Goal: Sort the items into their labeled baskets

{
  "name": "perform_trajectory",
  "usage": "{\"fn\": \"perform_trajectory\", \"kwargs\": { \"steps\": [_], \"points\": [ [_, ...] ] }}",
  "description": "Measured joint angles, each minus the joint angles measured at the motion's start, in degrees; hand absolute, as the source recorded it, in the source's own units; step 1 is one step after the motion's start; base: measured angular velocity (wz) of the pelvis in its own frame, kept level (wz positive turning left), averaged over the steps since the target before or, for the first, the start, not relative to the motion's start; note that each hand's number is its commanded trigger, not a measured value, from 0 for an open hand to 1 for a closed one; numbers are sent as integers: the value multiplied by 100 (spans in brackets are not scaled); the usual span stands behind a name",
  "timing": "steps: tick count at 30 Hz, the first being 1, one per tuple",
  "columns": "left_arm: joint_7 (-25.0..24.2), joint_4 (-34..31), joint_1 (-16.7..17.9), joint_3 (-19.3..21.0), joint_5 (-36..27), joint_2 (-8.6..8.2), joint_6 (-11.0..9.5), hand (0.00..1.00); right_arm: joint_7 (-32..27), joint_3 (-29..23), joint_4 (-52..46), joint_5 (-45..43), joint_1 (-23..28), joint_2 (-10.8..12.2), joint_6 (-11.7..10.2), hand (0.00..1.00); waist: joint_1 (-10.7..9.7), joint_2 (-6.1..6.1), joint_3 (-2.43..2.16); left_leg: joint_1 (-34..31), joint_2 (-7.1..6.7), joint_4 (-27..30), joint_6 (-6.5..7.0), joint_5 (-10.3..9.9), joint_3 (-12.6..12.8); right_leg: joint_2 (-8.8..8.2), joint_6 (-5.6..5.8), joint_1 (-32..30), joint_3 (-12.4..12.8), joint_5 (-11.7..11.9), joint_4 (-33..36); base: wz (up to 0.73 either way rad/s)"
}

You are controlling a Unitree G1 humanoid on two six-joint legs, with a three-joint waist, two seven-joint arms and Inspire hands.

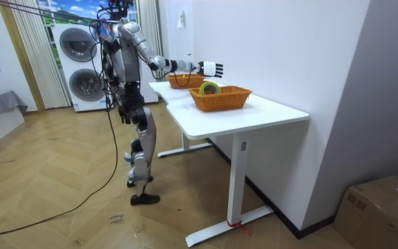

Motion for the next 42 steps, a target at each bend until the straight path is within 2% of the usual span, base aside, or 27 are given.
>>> {"fn": "perform_trajectory", "kwargs": {
  "steps": [24, 27, 34, 42],
  "points": [
    [1, 0, 23, -18, -7, -10, 0, 0, 9, 125, 34, 143, 0, 115, 0, 0, -4, -5, 28, 53, -24, 2, 2, 1, 3, -22, 30, 92, -41, -22, -33, 1],
    [9, 1, 27, -5, -6, -14, -1, 0, 121, 136, 196, 131, 0, 114, 0, 0, -8, -23, 17, 56, -26, 32, 4, 2, 9, -27, 34, 96, -44, -24, -28, 3],
    [5, 4, 24, -14, -4, -29, -1, 0, 285, 154, 357, 92, -1, 115, 1, 0, -5, 18, 30, 53, -20, 17, 4, 1, -22, -25, 34, 117, -94, -24, -10, 2],
    [4, 20, 117, -13, -7, -26, 122, 0, 373, 421, 745, -168, -1, 124, 24, 0, 26, -25, 21, 42, -24, 36, 4, 1, -22, -31, 34, 118, -127, -25, -11, 0]
  ]
}}
